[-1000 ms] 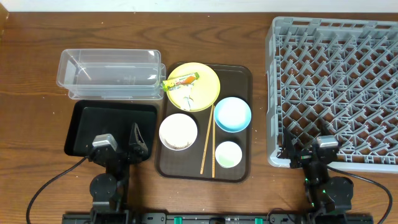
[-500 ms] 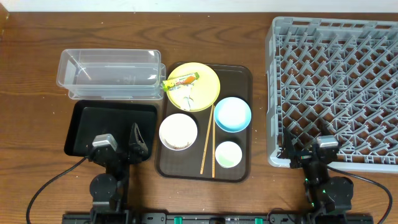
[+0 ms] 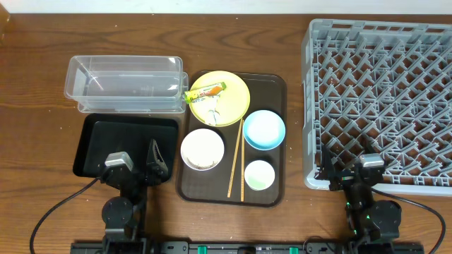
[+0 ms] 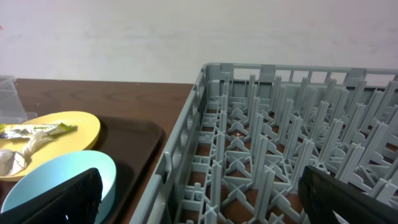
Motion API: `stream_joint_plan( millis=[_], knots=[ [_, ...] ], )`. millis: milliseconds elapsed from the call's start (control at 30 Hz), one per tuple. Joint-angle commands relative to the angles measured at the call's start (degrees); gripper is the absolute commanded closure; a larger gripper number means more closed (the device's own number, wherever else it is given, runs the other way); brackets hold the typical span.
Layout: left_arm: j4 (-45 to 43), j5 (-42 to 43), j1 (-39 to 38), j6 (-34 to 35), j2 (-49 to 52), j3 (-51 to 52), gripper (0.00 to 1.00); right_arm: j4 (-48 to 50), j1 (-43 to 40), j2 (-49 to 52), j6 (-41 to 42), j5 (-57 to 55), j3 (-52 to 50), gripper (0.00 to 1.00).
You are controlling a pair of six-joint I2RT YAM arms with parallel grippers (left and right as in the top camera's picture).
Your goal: Sort waste into correct bins and load items into the dishwasher rack
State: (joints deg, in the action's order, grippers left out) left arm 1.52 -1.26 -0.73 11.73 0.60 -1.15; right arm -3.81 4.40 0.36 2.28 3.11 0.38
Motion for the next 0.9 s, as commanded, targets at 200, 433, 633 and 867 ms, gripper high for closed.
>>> stream_joint_plan(
  millis=[200,433,633,867],
  knots=[
    [2.51,-0.92,0.39,-0.98,-0.37,0.92,0.08,-0.2,-0.26,0.02,-0.66,-0.09,-0.04,0.01],
    [2.51,-0.9,0.39,-0.94,-0.37,0.9,0.08,-0.26,-0.26,0.02,1.7,-0.85,0.11,0.01],
    [3.82,-0.87,0.39,-0.96,1.46,-0.9,0.08,-4.07,-0.26,0.13,4.66,-5.68,2.95,0.01],
    [8.7,-0.9,0.39,-0.96,10.32,-8.98,0.08,-11.74,-0.26,6.95,5.38,-8.92,12.7,0.01]
  ],
)
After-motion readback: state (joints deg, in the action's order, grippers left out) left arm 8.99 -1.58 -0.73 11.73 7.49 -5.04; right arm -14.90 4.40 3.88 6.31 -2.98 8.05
